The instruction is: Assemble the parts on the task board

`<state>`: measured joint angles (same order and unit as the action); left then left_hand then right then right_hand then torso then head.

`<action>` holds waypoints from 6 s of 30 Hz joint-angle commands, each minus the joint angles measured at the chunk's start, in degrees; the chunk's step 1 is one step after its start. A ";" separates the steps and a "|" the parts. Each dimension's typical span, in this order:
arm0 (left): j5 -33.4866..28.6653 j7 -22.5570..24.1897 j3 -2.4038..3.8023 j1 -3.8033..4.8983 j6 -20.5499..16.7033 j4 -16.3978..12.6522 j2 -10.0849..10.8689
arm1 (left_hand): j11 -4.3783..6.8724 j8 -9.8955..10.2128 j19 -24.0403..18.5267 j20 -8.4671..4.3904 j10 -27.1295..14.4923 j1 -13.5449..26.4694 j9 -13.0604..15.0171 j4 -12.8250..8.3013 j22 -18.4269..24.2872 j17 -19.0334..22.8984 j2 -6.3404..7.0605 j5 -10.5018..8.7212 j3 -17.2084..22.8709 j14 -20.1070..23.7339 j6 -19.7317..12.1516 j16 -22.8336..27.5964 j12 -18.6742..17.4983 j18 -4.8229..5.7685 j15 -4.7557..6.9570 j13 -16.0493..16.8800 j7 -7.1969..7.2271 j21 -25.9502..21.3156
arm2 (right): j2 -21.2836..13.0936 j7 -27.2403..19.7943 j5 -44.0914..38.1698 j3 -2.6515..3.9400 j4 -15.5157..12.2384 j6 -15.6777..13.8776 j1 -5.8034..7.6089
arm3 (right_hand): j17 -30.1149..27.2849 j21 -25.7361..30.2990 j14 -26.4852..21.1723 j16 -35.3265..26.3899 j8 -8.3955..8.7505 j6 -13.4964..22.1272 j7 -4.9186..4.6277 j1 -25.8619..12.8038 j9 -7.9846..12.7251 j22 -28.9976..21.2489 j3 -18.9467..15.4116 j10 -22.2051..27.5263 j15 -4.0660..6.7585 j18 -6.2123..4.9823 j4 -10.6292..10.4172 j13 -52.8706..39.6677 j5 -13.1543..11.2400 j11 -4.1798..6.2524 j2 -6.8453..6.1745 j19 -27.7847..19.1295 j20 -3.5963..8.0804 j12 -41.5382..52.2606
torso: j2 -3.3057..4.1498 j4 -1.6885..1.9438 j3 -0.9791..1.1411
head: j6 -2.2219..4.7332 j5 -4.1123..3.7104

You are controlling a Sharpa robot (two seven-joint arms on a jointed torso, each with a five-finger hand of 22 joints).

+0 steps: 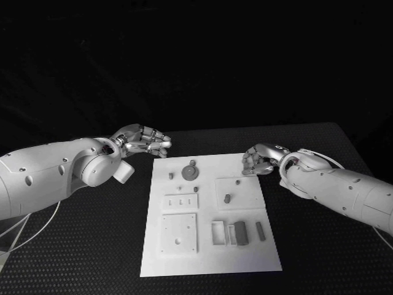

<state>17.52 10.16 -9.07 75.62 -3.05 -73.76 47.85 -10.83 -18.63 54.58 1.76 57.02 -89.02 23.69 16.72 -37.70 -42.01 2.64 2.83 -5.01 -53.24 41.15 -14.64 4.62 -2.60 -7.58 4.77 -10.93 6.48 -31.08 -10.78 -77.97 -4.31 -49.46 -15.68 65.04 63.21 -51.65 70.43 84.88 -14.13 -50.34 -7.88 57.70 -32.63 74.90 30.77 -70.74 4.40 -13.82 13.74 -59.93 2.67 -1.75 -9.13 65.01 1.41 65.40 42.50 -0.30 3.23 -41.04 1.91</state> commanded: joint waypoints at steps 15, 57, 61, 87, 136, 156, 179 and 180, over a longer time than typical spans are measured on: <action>0.15 0.14 0.04 0.02 1.10 0.05 -0.13 | -0.28 0.30 0.16 0.28 -0.19 0.40 -0.11 0.04 -0.08 -0.11 -0.53 0.01 -0.33 -0.24 -0.47 0.26 -0.24 -1.07 -0.18 -0.07 -1.30 -0.34 | -0.22 2.00 -1.35 -0.26 0.21 0.72 -0.49 | 0.13 -0.13 0.77 0.26 -0.86 -1.65 0.50 0.44 -0.74 0.98 0.52 -0.40 0.72 -1.18 1.04 0.03 0.15 0.85 1.37 0.58 0.32 0.35 | -0.01 -0.04 0.07 | -0.12 -0.02; 0.15 -0.12 0.04 0.02 1.23 -0.11 -0.05 | -0.29 0.33 0.15 0.27 -0.22 0.13 -0.12 -0.01 -0.10 -0.19 -0.50 0.00 -0.46 -0.25 -0.52 0.35 -0.26 -1.10 -0.17 -0.07 -1.34 -0.40 | 0.09 1.27 -0.79 -0.26 0.10 0.68 -0.63 | -0.24 -0.22 0.73 0.08 -1.51 -3.72 1.33 1.80 -1.77 1.04 0.01 -1.03 1.47 -1.18 2.52 0.37 0.14 1.64 4.09 0.34 0.16 0.00 | 0.02 -0.06 0.06 | -0.17 -0.17; 0.15 -0.17 0.04 0.02 1.28 -0.07 -0.09 | -0.29 0.34 0.15 0.27 -0.23 0.12 -0.13 0.00 -0.11 -0.20 -0.49 0.00 -0.48 -0.25 -0.53 0.36 -0.26 -1.09 -0.17 -0.08 -1.35 -0.40 | 0.11 1.50 -0.65 -0.26 0.01 0.63 -0.63 | -0.57 -0.11 0.46 -0.07 -0.89 -2.83 1.02 0.92 -1.60 0.95 -0.30 -0.88 1.25 -1.18 2.22 0.43 0.14 1.36 3.23 0.34 0.10 -0.19 | 0.01 -0.03 0.05 | -0.18 -0.18; 0.15 -0.46 0.04 0.01 1.43 0.21 -0.29 | -0.35 0.47 0.16 0.29 -0.35 0.12 -0.18 0.02 -0.13 -0.27 -0.51 -0.01 -0.67 -0.25 -0.77 0.43 -0.32 -1.09 -0.19 -0.10 -1.52 -0.44 | 0.24 1.65 -0.65 -0.27 0.21 0.79 -0.77 | -1.22 0.27 -0.19 -0.31 0.23 -1.36 0.45 0.34 -1.58 0.84 0.41 -0.29 0.74 -1.18 1.63 0.27 0.15 0.82 1.80 0.39 0.18 -0.27 | 0.02 0.00 0.06 | -0.21 -0.22; 0.15 -0.82 0.04 0.00 1.50 0.33 -0.35 | -0.39 0.58 0.18 0.31 -0.44 0.07 -0.21 0.04 -0.18 -0.39 -0.79 -0.01 -0.87 -0.28 -0.98 0.54 -0.35 -1.09 -0.20 -0.12 -1.81 -0.50 | 0.23 1.55 -1.08 -0.30 0.16 1.12 -1.01 | 0.11 -0.17 0.80 0.24 -0.85 -4.28 1.28 3.91 -2.68 1.09 -0.05 -1.02 1.29 -1.18 2.83 0.34 0.15 1.55 5.36 0.14 0.07 -0.01 | 0.00 -0.01 0.08 | -0.50 -0.08; -1.07 1.95 0.05 -0.02 0.15 1.24 -0.52 | 1.28 -1.01 1.22 -0.08 3.40 -2.22 0.36 0.06 -0.43 -0.91 -2.68 0.08 1.51 -1.55 2.09 0.30 1.63 -1.24 0.41 0.93 -0.01 -0.26 | -0.35 2.93 -1.15 -0.26 -1.44 -1.56 -1.00 | 0.70 -0.41 1.46 0.40 -1.53 -5.71 1.94 4.76 -3.37 1.12 -0.06 -1.41 1.92 -1.18 2.99 0.41 0.15 2.21 6.00 0.25 0.28 -0.08 | -0.03 -0.01 0.08 | -0.35 0.00; -2.59 -4.57 0.19 0.04 -2.86 -3.83 -0.20 | 3.40 -1.55 4.91 -2.35 7.69 8.49 -0.09 0.09 -2.35 -5.47 -2.48 -0.03 -1.52 -5.67 6.07 -2.25 3.57 -1.11 2.57 4.03 0.38 1.60 | -2.18 8.83 -2.91 0.77 -12.96 1.24 3.87 | 0.64 -0.56 1.59 0.40 -1.48 -5.78 2.01 4.45 -3.50 1.10 -0.37 -1.57 2.05 -1.18 2.82 0.46 0.14 2.29 5.75 0.48 0.32 -0.14 | -0.35 0.06 -0.16 | 0.83 -0.48; -2.56 -4.57 0.21 0.05 -2.99 -4.01 -0.14 | 3.48 -1.60 4.92 -2.39 7.76 8.58 -0.09 0.07 -2.44 -5.70 -2.53 -0.04 -1.87 -5.66 6.30 -2.28 3.60 -1.08 2.61 4.17 0.50 1.62 | -2.28 8.97 -2.91 0.88 -13.61 1.34 3.89 | 0.65 -0.55 1.61 0.41 -1.48 -5.78 2.01 4.45 -3.50 1.10 -0.37 -1.57 2.05 -1.18 2.82 0.46 0.14 2.29 5.75 0.48 0.32 -0.14 | -0.38 0.08 -0.18 | 0.88 -0.40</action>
<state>16.40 6.01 -8.94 75.61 -5.72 -77.50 47.69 -7.25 -19.98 59.21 -0.62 64.30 -80.89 23.53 16.80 -40.09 -47.58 0.12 2.83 -6.65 -58.68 47.10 -16.81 7.98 -2.97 -5.01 8.85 -10.32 7.81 -33.22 -3.54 -79.55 -3.48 -62.45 -16.80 68.91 63.92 -51.87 71.98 85.08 -15.29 -55.73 -5.93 62.23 -36.09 74.91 30.75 -72.19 6.12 -14.04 16.60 -59.51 2.66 0.12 -3.55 65.35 1.33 65.17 42.34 -0.41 3.20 -40.26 1.59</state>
